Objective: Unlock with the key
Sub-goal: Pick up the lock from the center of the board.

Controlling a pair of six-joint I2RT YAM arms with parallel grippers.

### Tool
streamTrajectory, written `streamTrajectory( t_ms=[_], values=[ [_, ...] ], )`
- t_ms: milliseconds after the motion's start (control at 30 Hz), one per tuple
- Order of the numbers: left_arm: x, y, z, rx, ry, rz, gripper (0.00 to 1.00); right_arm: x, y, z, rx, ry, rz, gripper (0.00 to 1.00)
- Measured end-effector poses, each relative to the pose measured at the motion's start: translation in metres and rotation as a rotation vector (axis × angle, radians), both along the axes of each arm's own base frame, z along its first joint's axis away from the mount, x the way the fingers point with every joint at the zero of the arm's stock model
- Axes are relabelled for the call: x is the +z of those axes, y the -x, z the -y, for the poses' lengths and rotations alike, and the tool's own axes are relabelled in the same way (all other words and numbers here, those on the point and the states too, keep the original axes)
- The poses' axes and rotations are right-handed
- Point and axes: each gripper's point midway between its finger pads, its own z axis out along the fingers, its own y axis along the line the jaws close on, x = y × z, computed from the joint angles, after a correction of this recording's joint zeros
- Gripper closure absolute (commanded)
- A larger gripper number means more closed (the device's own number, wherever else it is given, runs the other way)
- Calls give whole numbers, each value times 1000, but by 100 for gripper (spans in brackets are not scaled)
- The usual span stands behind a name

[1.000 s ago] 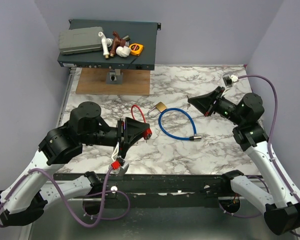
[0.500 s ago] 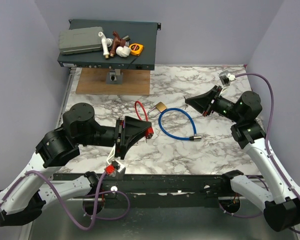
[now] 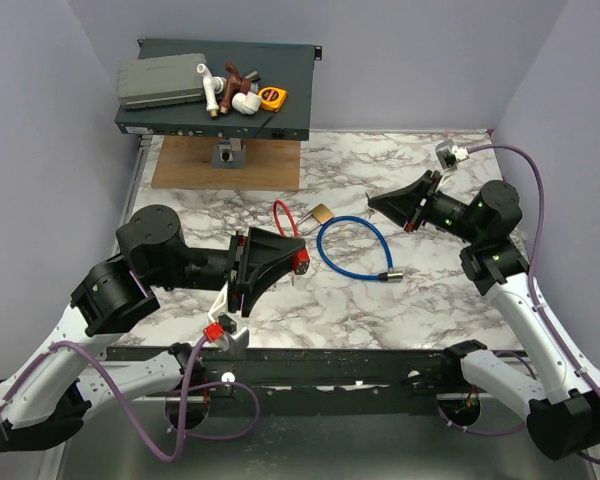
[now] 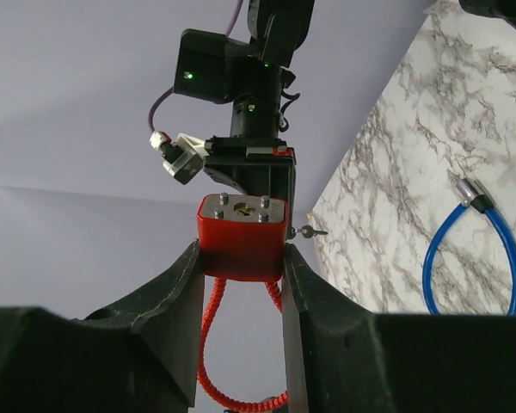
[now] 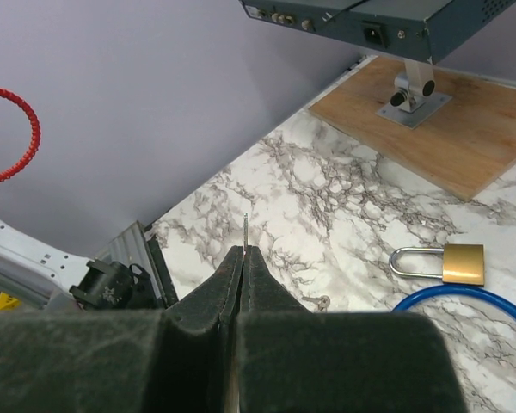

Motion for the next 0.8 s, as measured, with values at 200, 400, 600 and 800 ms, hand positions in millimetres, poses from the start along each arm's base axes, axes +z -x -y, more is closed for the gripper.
streamTrajectory(
  t_ms=[200, 400, 600, 800],
  values=[
    [-3, 4, 0, -7, -2, -98, 100, -3, -1, -2, 11, 4, -9, 99],
    [-10, 8, 1, -13, -22, -207, 100, -3, 1, -2, 22, 5, -10, 99],
    [-36, 5, 3, 14, -143, -433, 100, -3, 0, -5, 39, 17, -4, 99],
    [-82, -39, -3, 145, -378, -800, 100, -14, 1, -25, 94, 98, -6, 99]
  ],
)
